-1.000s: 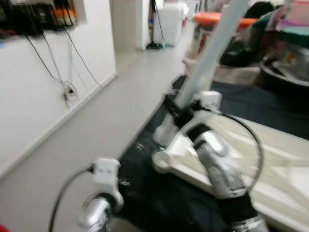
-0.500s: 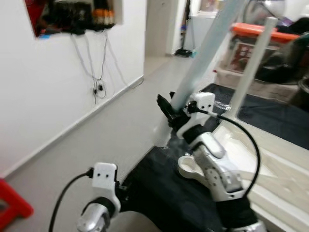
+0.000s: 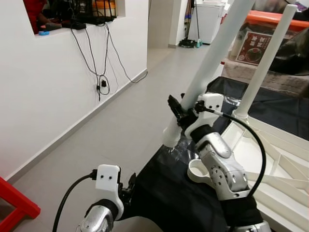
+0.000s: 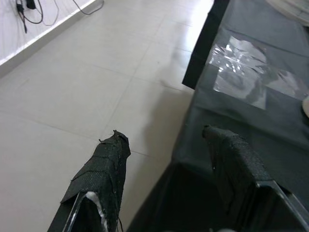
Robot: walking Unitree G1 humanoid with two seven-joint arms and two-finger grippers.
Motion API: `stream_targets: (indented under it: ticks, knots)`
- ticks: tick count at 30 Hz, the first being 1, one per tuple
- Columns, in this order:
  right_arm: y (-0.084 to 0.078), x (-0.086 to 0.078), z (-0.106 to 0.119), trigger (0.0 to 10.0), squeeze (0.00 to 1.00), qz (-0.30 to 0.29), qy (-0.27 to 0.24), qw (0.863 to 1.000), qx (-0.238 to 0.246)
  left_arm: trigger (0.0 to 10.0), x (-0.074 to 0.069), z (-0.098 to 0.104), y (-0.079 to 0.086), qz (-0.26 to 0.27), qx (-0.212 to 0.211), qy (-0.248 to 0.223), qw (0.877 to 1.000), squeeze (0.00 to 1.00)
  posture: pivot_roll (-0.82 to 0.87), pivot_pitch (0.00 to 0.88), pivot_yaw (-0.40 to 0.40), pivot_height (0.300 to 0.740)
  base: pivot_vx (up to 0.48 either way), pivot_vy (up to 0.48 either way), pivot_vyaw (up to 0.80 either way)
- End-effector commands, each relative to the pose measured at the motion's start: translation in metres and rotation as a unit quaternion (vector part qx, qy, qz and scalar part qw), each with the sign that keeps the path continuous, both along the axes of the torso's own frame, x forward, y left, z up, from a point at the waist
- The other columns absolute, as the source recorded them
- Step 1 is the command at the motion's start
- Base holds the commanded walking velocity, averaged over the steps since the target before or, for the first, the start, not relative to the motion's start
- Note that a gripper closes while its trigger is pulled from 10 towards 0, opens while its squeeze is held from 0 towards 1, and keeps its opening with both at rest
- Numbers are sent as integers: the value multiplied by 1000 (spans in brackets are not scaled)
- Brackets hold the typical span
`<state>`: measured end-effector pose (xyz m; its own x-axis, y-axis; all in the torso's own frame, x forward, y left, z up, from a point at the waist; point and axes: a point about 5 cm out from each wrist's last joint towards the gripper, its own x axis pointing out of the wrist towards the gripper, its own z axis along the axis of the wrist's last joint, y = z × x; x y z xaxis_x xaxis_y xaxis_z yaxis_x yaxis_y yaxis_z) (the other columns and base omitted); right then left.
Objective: Building children table
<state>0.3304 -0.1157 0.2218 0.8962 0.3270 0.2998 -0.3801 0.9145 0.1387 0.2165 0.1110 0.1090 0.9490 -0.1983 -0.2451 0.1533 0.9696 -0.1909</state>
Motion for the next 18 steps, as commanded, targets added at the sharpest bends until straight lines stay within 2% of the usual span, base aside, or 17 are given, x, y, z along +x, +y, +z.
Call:
stream_targets:
  ticks: [1,2,7,14,18]
  knots:
    - [-3,2,4,10000,0,-10,-11,1000,0,10000,-2,0,-2,-3,1,3,1000,0,88,41,-80,740,0,0,0]
    - [-5,3,4,10000,0,-14,-9,1000,-2,10000,-2,0,-2,-3,1,4,1000,0,87,43,-78,740,0,0,0]
    - [-12,8,5,10000,0,-25,-3,1000,-6,10000,-3,1,-2,-3,1,5,1000,0,91,53,-77,740,0,0,-800]
    - [-15,15,4,10000,0,-3,-3,1000,-26,10000,-6,2,0,-3,4,8,1000,0,102,78,-75,740,0,0,0]
    - [-30,25,1,10000,0,-4,3,999,-43,10000,-11,4,2,-4,5,12,1000,0,112,105,-66,740,0,0,0]
